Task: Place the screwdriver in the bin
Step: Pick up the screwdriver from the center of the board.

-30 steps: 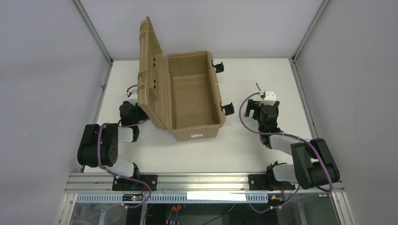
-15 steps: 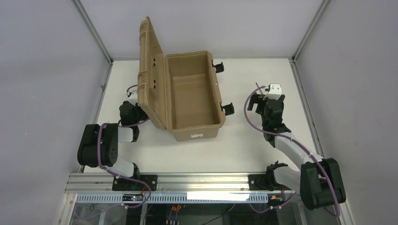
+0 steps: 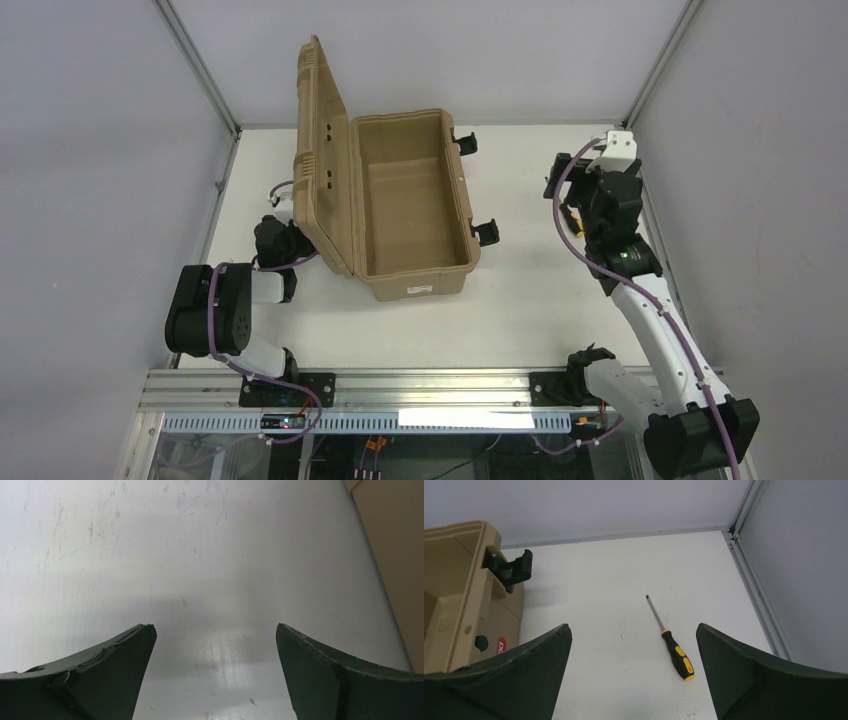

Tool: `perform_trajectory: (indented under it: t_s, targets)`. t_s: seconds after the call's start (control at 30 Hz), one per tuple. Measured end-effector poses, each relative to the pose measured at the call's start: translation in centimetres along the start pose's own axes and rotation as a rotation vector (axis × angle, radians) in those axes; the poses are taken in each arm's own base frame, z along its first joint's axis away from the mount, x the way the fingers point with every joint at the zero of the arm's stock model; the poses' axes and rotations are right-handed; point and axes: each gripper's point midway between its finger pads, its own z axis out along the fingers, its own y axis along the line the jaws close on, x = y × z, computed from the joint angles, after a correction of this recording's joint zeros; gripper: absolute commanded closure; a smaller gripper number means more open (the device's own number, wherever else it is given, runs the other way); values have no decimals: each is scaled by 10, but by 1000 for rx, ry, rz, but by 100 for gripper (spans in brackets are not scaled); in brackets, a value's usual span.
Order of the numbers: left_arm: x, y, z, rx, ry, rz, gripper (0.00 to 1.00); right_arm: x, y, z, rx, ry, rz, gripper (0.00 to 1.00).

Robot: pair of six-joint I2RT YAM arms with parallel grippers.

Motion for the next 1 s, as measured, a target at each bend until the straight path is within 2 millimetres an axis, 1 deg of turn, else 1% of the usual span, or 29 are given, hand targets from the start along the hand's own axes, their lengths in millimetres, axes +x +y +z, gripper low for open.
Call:
perform_trajectory:
  t_s: [0.1,0.57,0.67,0.77,0.87,1.0]
  targets:
    - [0,0,0,0,0,0,1,-23,-1,-7,-1,-8,-12,1]
    - [0,0,0,0,0,0,1,-115,-4,-30,-2,-40,-53,1]
    - [0,0,0,0,0,0,1,-131,-5,-35,-1,-53,-60,1]
    - [0,0,0,0,0,0,1,-144,-6,-40,3,-60,-68,0]
    - [0,0,0,0,0,0,1,-151,-9,-41,17,-56,-72,1]
    - [0,0,0,0,0,0,1,-152,-12,-34,50,-19,-81,1]
